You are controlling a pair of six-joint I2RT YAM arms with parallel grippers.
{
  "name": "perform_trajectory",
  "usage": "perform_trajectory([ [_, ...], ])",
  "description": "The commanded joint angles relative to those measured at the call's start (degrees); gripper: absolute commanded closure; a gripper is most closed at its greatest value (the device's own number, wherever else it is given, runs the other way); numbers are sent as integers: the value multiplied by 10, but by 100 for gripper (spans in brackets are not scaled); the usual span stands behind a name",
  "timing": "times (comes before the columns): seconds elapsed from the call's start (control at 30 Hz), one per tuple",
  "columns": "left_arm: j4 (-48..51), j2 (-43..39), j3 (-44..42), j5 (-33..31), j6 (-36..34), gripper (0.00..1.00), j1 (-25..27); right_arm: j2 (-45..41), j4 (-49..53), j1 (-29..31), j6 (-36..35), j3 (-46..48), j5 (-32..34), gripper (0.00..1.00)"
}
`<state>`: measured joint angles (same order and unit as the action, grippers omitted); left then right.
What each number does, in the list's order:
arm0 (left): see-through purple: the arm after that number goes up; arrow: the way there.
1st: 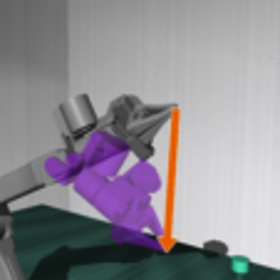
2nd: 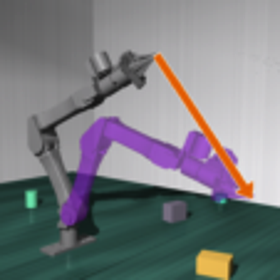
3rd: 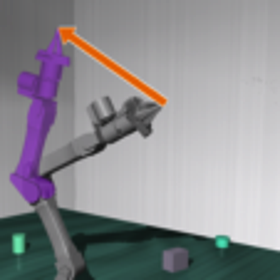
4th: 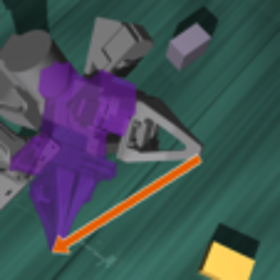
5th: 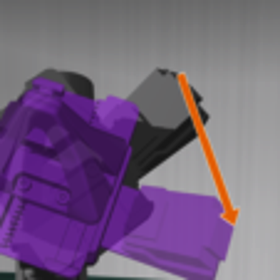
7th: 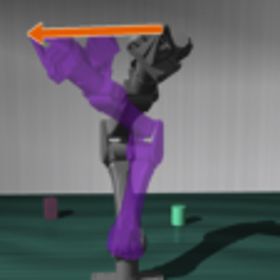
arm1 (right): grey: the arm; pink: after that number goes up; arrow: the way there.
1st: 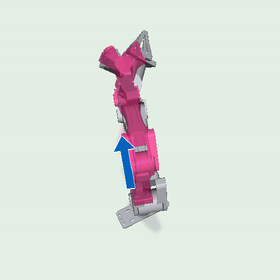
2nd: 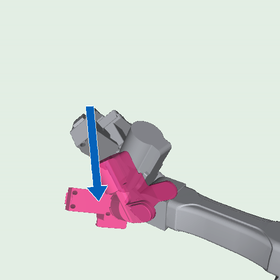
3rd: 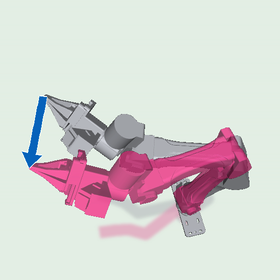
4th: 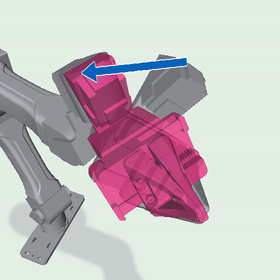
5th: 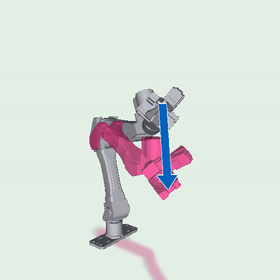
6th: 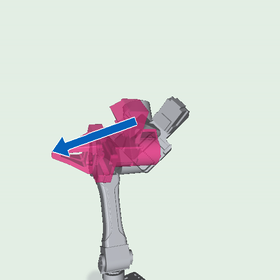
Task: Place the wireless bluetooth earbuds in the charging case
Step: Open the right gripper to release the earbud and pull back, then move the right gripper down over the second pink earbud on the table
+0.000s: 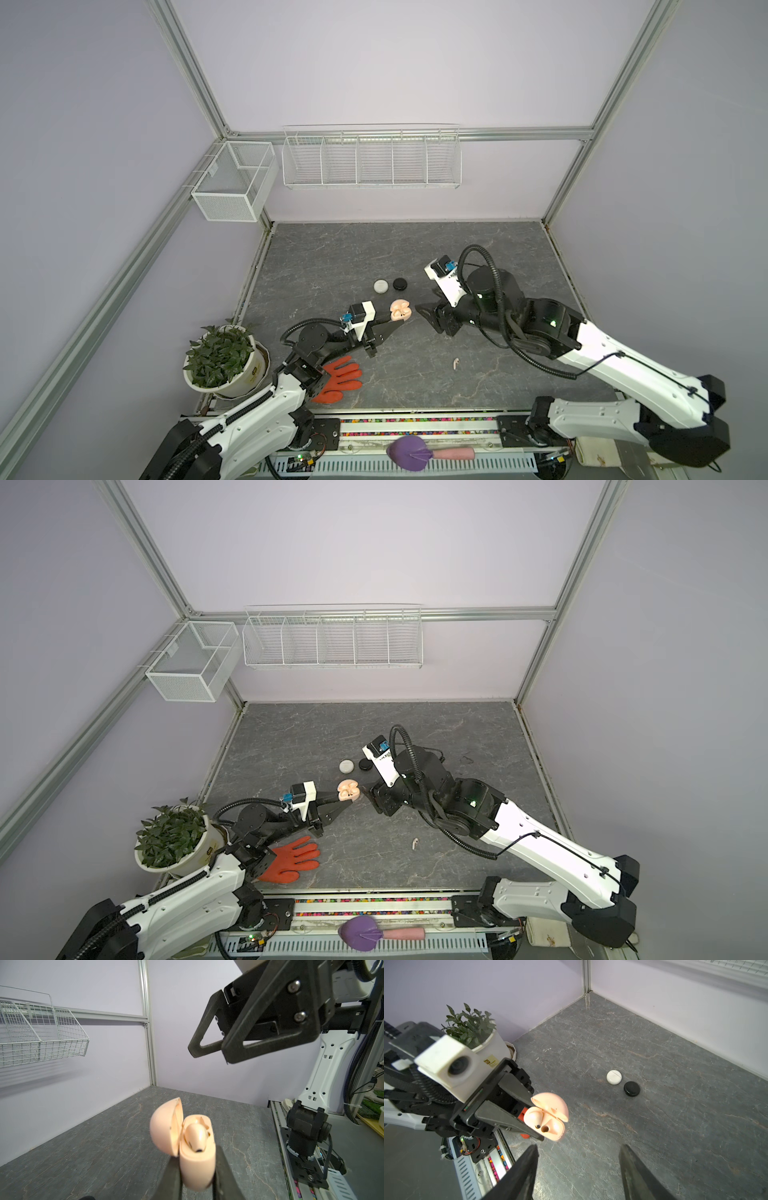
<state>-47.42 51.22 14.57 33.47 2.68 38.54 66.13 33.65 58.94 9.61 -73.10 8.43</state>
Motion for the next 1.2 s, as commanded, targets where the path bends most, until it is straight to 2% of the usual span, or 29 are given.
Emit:
perform_trajectory([
  [0.0,6,-3,-11,2,-18,100,2,0,-12,-11,-18,17,-25,32],
  [0.13,3,-14,-19,-14,-19,100,1,30,-6,-30,-10,-2,-45,28],
  [0.27,-8,-10,-19,-6,-8,100,2,53,13,-43,35,-6,-14,29],
  [0.4,-18,-13,-26,-8,13,100,2,45,84,-54,145,30,94,30],
  [0.53,-70,11,-58,-23,44,100,2,23,146,-67,268,108,131,31],
  [0.7,-75,28,-50,-12,53,100,2,-11,123,-74,360,223,70,33],
  [0.77,-78,29,-51,-16,53,100,1,-15,117,-82,377,265,55,39],
  [0.93,-75,29,-51,-19,51,100,2,-1,35,-96,386,345,-10,48],
  [1.17,-71,39,-49,-21,53,100,2,32,-27,-98,404,382,-68,50],
])
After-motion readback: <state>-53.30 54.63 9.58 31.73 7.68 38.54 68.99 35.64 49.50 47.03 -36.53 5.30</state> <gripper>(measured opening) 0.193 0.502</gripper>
